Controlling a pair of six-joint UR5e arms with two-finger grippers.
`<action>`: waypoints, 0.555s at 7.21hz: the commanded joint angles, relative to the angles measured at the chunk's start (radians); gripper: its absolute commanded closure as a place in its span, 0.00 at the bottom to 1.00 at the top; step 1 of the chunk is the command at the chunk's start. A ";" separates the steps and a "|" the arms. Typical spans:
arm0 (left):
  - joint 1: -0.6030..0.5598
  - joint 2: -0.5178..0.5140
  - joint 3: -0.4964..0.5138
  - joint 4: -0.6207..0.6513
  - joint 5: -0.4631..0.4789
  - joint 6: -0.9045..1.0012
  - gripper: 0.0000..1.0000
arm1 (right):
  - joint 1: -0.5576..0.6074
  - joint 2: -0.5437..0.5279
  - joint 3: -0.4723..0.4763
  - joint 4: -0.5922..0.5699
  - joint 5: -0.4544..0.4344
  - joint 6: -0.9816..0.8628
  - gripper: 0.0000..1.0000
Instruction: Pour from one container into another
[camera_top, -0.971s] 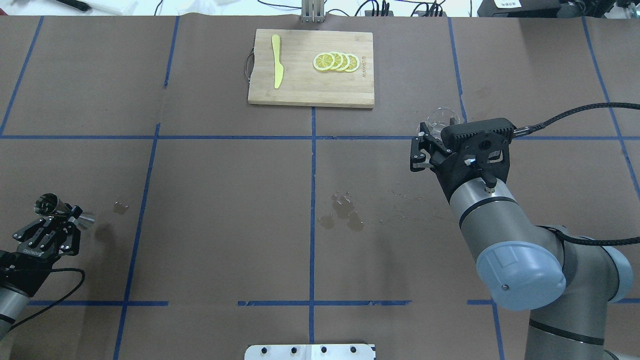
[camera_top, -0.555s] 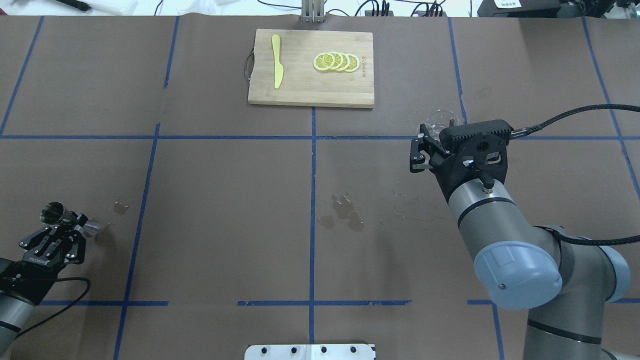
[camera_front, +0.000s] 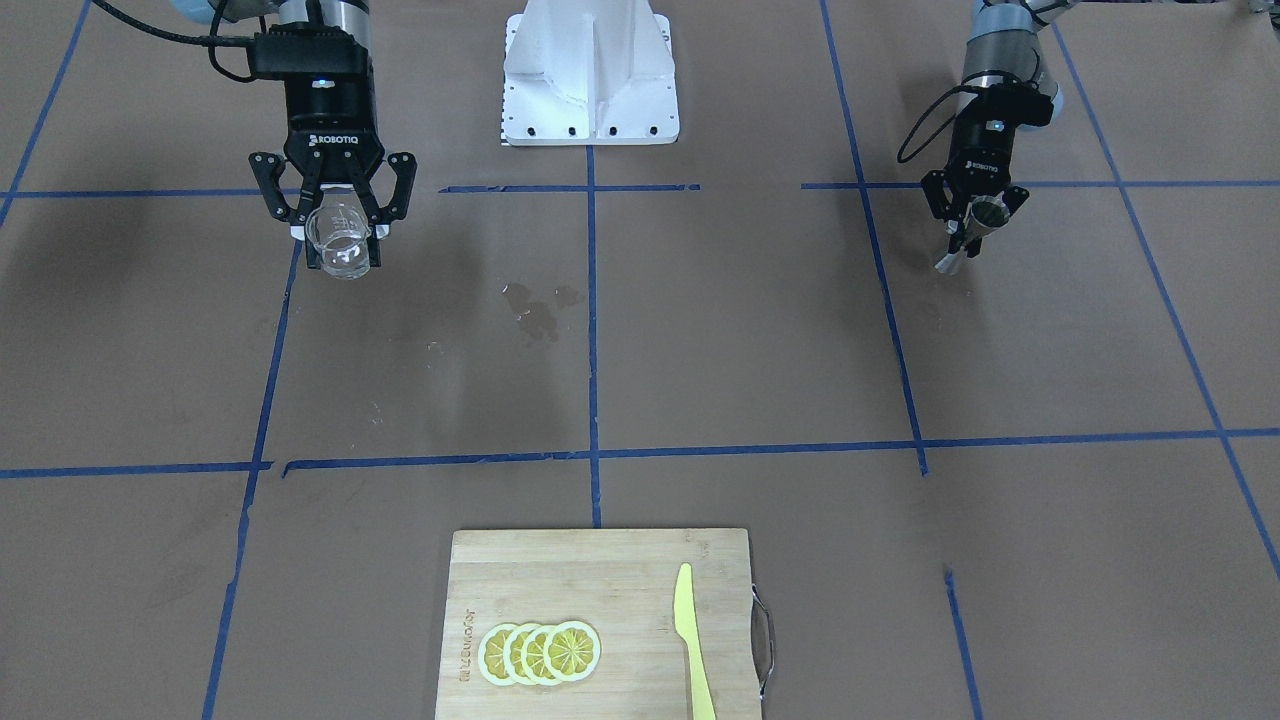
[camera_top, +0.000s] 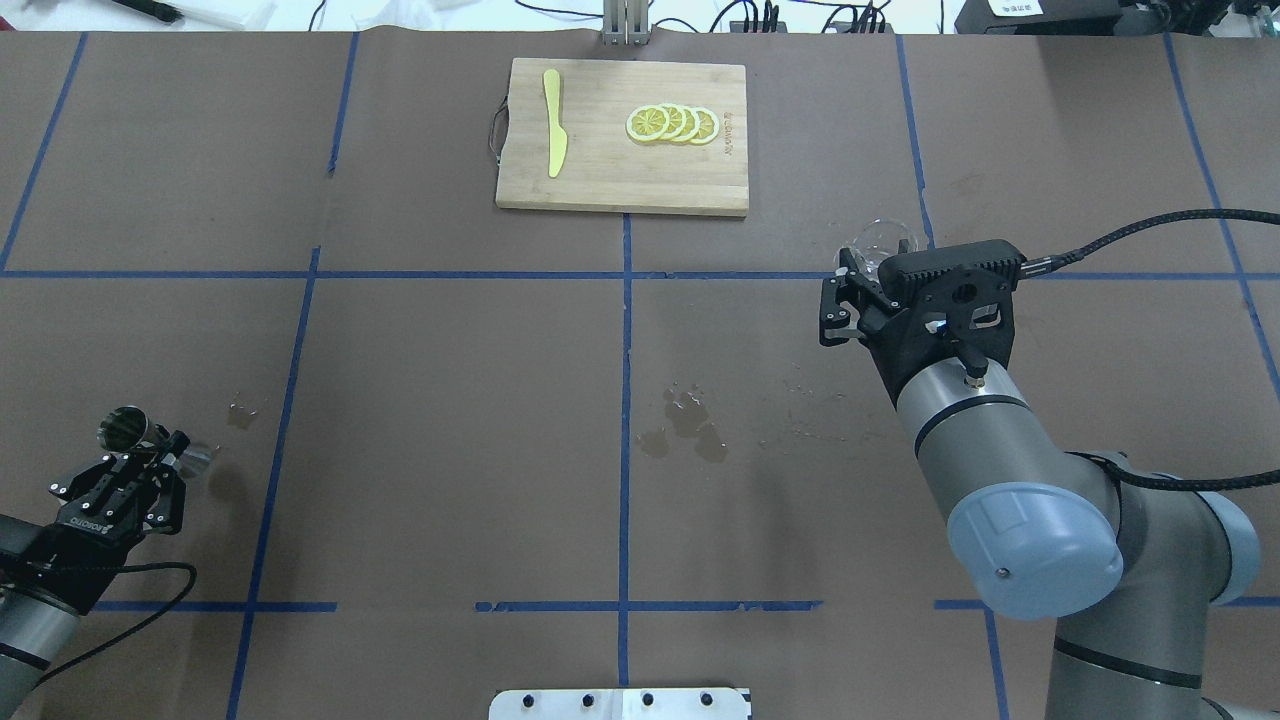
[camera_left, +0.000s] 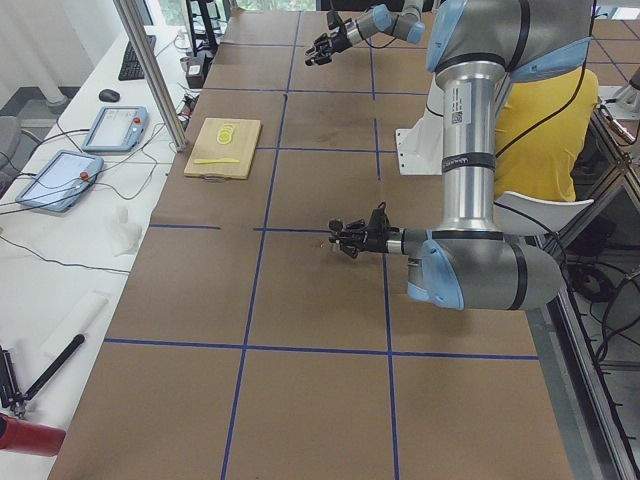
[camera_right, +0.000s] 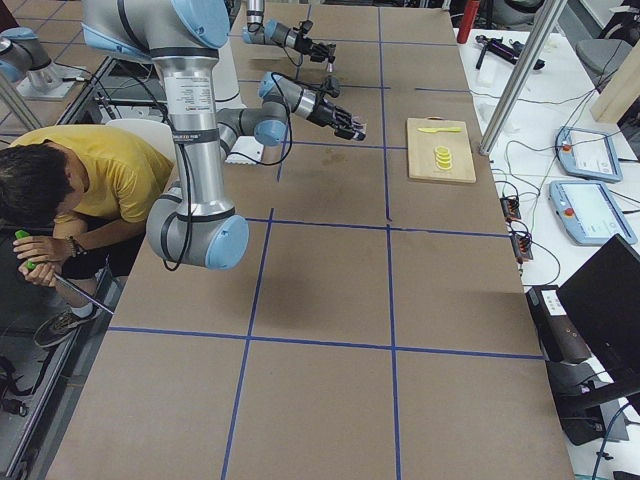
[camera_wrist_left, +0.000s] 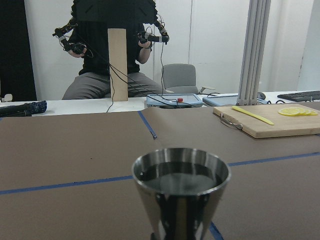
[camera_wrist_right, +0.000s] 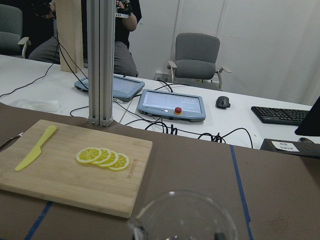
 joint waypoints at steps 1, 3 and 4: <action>0.003 0.000 0.020 0.006 -0.029 -0.008 1.00 | 0.000 0.000 0.001 0.000 0.000 0.000 1.00; 0.006 0.000 0.019 0.006 -0.049 -0.013 1.00 | 0.000 0.000 0.001 0.000 0.000 -0.002 1.00; 0.006 0.000 0.020 0.006 -0.049 -0.013 1.00 | 0.000 0.000 0.003 0.000 -0.002 0.000 1.00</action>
